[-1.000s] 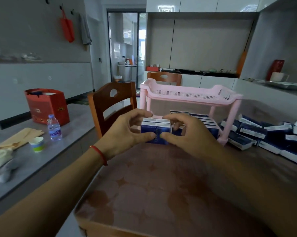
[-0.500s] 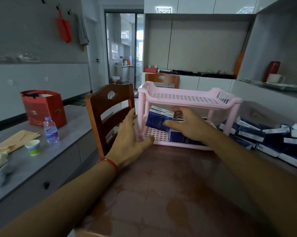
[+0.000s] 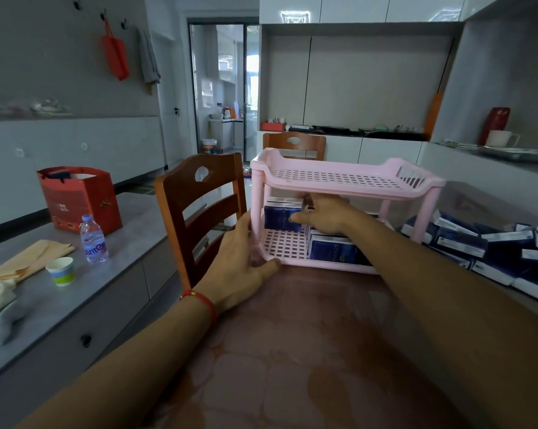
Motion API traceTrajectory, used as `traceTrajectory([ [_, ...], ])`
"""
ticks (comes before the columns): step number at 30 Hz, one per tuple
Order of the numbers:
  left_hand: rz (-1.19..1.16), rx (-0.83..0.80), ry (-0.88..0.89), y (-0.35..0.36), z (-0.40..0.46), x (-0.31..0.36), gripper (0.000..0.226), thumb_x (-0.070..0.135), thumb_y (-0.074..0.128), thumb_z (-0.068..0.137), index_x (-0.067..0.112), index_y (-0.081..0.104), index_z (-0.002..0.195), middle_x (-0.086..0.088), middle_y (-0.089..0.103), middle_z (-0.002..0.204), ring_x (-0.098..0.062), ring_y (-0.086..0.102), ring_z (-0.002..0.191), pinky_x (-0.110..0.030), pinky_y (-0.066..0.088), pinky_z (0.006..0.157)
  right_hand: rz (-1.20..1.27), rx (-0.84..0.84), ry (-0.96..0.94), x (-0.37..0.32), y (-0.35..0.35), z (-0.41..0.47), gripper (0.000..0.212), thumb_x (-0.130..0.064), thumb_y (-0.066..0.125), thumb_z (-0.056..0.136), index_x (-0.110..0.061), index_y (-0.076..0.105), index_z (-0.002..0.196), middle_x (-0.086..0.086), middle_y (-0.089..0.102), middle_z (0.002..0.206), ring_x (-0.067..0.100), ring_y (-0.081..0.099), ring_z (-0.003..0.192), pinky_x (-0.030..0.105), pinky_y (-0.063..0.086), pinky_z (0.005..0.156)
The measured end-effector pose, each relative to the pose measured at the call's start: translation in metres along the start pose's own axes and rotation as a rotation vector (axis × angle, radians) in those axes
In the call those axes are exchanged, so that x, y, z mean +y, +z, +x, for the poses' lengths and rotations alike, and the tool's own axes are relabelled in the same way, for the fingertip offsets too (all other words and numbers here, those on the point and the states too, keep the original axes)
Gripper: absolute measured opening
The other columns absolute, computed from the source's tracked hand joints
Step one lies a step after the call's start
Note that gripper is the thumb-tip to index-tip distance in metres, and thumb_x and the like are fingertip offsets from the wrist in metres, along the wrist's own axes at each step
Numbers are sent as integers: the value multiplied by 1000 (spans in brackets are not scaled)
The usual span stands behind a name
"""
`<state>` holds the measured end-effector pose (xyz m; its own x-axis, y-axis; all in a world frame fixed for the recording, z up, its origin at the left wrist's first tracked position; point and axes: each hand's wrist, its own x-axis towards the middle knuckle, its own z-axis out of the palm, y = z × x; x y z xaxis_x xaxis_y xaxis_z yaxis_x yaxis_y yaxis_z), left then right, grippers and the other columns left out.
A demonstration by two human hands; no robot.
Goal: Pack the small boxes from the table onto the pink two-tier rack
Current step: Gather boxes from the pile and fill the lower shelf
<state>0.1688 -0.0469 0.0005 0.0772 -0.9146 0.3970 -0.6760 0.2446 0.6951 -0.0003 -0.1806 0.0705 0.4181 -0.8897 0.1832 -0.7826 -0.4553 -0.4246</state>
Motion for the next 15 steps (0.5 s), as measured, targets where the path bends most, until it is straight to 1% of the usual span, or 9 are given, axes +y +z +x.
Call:
traceTrajectory([
  [1, -1, 1, -2, 0, 0, -1, 88, 35, 75, 85, 29, 18, 152, 4, 40, 150, -11, 39, 132, -39, 41, 110, 15, -11, 30, 2, -1, 3, 52, -42, 72, 87, -23, 55, 132, 0, 60, 128, 23, 55, 121, 43, 42, 109],
  [3, -10, 6, 5, 0, 0, -1, 87, 34, 76, 84, 31, 19, 150, 5, 42, 148, -7, 38, 128, -39, 43, 109, 50, -37, 66, 5, -2, 9, 52, -39, 78, 81, -24, 59, 128, -2, 62, 123, 22, 59, 117, 42, 45, 107],
  [5, -16, 13, 10, 1, 0, -2, 86, 34, 76, 84, 32, 21, 149, 6, 43, 146, -6, 37, 127, -34, 43, 105, 66, -65, 82, 8, 0, 15, 52, -37, 81, 78, -25, 61, 125, -3, 64, 117, 22, 60, 113, 43, 45, 107],
  [6, -14, 15, 13, 1, 0, -2, 85, 34, 76, 84, 32, 21, 149, 7, 43, 146, -5, 38, 126, -32, 42, 104, 65, -68, 90, 9, 1, 17, 53, -38, 81, 77, -27, 62, 125, -4, 64, 117, 21, 60, 114, 45, 43, 108],
  [8, -12, 20, 9, 1, 1, -2, 86, 35, 76, 84, 33, 21, 149, 8, 43, 147, -5, 38, 126, -32, 42, 105, 29, -65, 107, 10, 2, 20, 55, -41, 79, 78, -31, 60, 129, -4, 61, 126, 23, 55, 122, 49, 37, 113],
  [10, -15, 16, 2, 1, 1, -2, 87, 35, 76, 84, 32, 20, 150, 7, 42, 148, -9, 39, 131, -38, 43, 109, -37, -74, 140, 9, 3, 21, 59, -44, 77, 79, -33, 57, 133, -2, 55, 138, 25, 48, 130, 50, 32, 115],
  [11, -16, 12, 1, 1, 0, -2, 87, 35, 76, 84, 31, 19, 151, 6, 42, 148, -11, 39, 133, -41, 43, 110, -71, -76, 151, 9, 3, 22, 60, -45, 76, 79, -33, 56, 134, -1, 54, 141, 25, 47, 131, 49, 32, 115],
  [15, -2, 16, 9, 0, -1, 0, 86, 35, 75, 85, 30, 20, 150, 5, 42, 147, -9, 40, 130, -40, 44, 109, -95, -128, 157, 9, 2, 27, 62, -47, 77, 75, -34, 55, 131, 2, 53, 140, 28, 48, 128, 51, 35, 112],
])
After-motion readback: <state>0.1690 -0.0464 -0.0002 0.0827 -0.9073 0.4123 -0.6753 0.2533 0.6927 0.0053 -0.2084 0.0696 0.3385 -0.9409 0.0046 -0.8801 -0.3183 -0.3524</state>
